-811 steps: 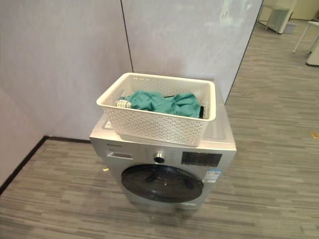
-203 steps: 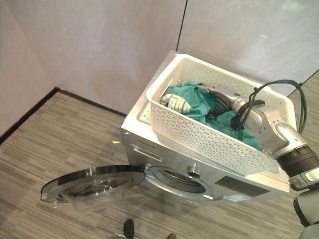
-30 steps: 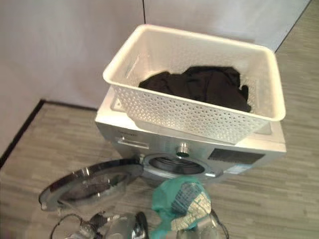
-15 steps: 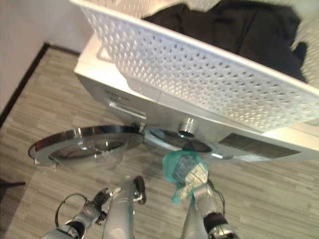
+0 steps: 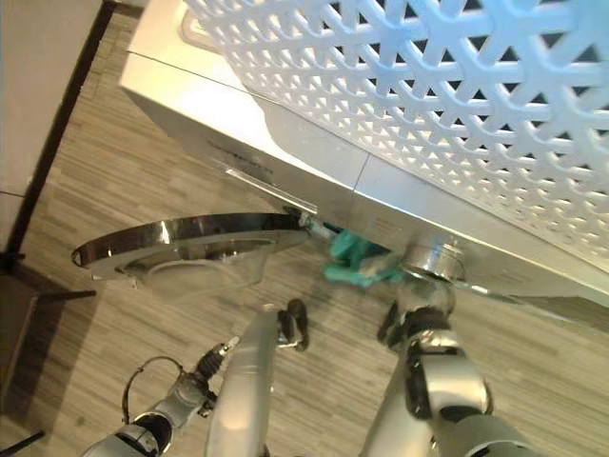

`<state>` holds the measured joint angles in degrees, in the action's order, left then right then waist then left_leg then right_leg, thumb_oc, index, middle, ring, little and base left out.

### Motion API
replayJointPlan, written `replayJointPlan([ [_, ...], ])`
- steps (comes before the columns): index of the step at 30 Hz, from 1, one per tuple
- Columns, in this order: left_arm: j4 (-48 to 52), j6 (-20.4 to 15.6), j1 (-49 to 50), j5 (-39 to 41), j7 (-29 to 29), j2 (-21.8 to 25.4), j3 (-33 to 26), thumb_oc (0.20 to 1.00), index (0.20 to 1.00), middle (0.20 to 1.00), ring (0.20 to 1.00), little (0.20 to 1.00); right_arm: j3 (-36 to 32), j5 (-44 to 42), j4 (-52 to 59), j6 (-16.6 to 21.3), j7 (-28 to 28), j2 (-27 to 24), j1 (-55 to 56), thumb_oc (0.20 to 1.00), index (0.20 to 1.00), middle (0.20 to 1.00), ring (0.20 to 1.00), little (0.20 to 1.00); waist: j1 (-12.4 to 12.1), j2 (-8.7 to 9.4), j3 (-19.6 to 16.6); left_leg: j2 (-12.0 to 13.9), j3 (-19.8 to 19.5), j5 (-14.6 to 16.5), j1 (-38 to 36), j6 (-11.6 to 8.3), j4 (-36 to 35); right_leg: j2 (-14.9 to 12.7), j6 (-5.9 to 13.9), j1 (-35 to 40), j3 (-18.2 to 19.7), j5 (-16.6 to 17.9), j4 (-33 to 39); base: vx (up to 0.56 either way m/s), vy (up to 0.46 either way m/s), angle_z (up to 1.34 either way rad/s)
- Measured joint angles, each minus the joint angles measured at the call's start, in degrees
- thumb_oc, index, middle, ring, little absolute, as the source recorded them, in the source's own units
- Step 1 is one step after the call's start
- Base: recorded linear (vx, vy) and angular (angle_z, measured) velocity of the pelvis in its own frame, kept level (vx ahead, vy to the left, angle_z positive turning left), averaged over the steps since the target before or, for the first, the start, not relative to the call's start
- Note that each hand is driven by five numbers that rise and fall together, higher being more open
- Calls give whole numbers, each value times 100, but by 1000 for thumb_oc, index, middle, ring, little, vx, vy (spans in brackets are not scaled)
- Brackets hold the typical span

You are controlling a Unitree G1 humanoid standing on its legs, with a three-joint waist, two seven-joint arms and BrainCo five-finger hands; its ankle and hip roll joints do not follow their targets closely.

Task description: Grab the laundry basket,head to the washer,open it,put in the laundry and shut it.

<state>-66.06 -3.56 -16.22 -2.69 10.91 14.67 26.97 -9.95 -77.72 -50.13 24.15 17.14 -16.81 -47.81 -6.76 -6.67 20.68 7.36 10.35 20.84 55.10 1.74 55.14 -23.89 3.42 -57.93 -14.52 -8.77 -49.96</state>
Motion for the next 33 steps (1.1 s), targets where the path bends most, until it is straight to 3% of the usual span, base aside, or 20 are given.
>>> replayJointPlan([
  [1, 12, 10, 21, 25, 10, -11, 73, 1000, 1000, 1000, 1000, 1000, -25, 7, 248, 249, 120, 10, 18, 200, 200, 200, 200, 200, -14, -85, -3, 0, 7, 9, 114, 17, 35, 4, 0, -122, 15, 16, -10, 24, 32, 1],
  [5, 132, 33, 111, 233, 23, -28, 136, 1000, 1000, 1000, 1000, 1000, 81, 302, 784, 493, 702, -241, -269, 200, 200, 200, 200, 200, -103, -123, 0, -37, 191, 22, 421, 86, 88, 4, -9, -637, 296, 49, -107, 5, 31, -9],
  [7, 266, 23, 127, 275, 33, -45, 197, 1000, 1000, 1000, 1000, 1000, 74, 693, 802, 507, 966, -580, -618, 200, 200, 200, 200, 200, -142, -235, 37, -74, 225, 2, 648, 137, 148, -36, -16, -873, 360, 97, -121, 21, 57, -2],
  [14, 704, -177, 148, 285, 188, -17, 461, 1000, 1000, 1000, 1000, 1000, -91, 1141, -141, 647, 924, -1614, -1555, 200, 200, 200, 200, 200, -325, -498, 147, -189, 297, 1, 1299, 271, 479, -130, 59, -1592, 630, 154, -422, 12, -3, 7],
  [18, 744, -220, 180, 441, 181, -24, 617, 1000, 1000, 1000, 1000, 1000, 477, 1605, -2591, -268, 672, -2270, -1949, 200, 200, 200, 200, 200, -506, -525, 154, -201, 281, 27, 1480, 311, 681, -220, 83, -1793, 677, 129, -659, 10, -25, 6],
  [20, 754, -199, 221, 447, 175, -30, 724, 1000, 1000, 1000, 1000, 1000, 454, 1804, -3016, -561, 474, -2301, -2209, 200, 200, 200, 200, 200, -507, -531, 151, -201, 288, 42, 1627, 333, 740, -213, 72, -1944, 720, 97, -712, 15, -33, 3],
  [22, 751, -128, 254, 446, 121, -57, 793, 1000, 1000, 1000, 1000, 1000, 433, 1778, -2956, -954, 486, -2260, -2422, 200, 200, 200, 200, 200, -471, -530, 149, -182, 281, 112, 1778, 370, 866, -207, 112, -2109, 773, 54, -821, 11, -41, -1],
  [24, 772, -130, 352, 452, 109, -158, 792, 1000, 1000, 1000, 1000, 1000, 474, 1742, -2670, -1066, 554, -2166, -2481, 200, 200, 200, 200, 200, -414, -529, 141, -181, 256, 72, 1857, 312, 868, -198, 106, -2163, 769, 61, -817, 2, -16, 0],
  [26, 833, -125, 489, 497, 120, -134, 686, 1000, 1000, 1000, 1000, 1000, 634, 1760, -1317, -1054, 645, -2021, -2359, 200, 200, 200, 200, 200, -278, -531, 136, -172, 270, 57, 1977, 290, 867, -161, 100, -2298, 783, 84, -796, -2, -7, -3],
  [27, 894, -127, 522, 498, 130, -123, 655, 1000, 1000, 1000, 1000, 1000, 659, 1770, -663, -999, 665, -2018, -2297, 200, 200, 200, 200, 200, -261, -541, 129, -166, 274, 57, 2025, 291, 861, -146, 94, -2349, 788, 104, -781, 9, -5, -9],
  [28, 1002, -159, 502, 490, 149, -87, 707, 1000, 1000, 1000, 1000, 1000, 571, 1781, 141, -506, 713, -2059, -2568, 200, 200, 200, 200, 200, -284, -589, 95, -166, 286, 47, 2158, 294, 851, -126, 58, -2487, 808, 153, -761, 12, 6, -5],
  [30, 1024, -194, 465, 483, 188, -88, 791, 1000, 1000, 1000, 1000, 1000, 340, 1789, 433, 134, 725, -2131, -2864, 200, 200, 200, 200, 200, -353, -634, 63, -185, 279, 35, 2196, 299, 863, -161, 71, -2524, 802, 163, -785, 10, -1, 3],
  [33, 1091, -255, 460, 435, 240, -46, 814, 1000, 1000, 1000, 1000, 1000, 387, 1731, 52, 498, 651, -2267, -2870, 200, 200, 200, 200, 200, -366, -687, 26, -231, 288, 26, 2209, 315, 864, -209, 105, -2531, 813, 179, -800, 14, -9, 6],
])
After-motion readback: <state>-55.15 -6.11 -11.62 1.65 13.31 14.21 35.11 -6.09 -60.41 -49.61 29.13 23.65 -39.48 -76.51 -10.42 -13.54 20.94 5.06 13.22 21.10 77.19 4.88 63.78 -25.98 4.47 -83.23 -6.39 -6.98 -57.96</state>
